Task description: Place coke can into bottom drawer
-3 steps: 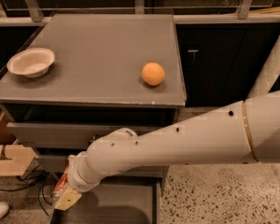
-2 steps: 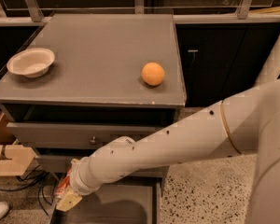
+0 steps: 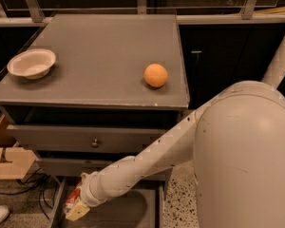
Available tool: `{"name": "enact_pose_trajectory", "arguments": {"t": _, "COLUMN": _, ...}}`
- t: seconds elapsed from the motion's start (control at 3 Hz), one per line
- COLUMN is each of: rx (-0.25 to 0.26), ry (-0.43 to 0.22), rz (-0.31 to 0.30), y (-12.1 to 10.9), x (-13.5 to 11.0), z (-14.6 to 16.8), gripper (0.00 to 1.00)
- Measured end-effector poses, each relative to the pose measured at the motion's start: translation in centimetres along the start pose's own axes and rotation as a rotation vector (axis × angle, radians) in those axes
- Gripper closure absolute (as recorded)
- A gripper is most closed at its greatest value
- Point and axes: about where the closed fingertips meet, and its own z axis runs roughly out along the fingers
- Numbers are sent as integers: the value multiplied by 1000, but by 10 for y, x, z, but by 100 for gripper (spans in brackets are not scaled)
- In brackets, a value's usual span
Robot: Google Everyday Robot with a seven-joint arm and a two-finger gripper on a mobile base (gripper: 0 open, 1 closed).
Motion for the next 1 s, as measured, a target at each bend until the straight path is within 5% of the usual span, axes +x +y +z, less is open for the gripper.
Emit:
{"name": "enact_pose_trajectory", "arguments": {"t": 0.67, "rx": -5, "ry": -2, "rz": 28, "y": -1, "x": 15, "z": 14, "gripper": 100}}
{"name": "enact_pose_trajectory", "arguments": {"t": 1.0, "rx": -34, "ry": 19, "rz": 76, "y": -11, "x": 71, "z": 67, "gripper": 100}}
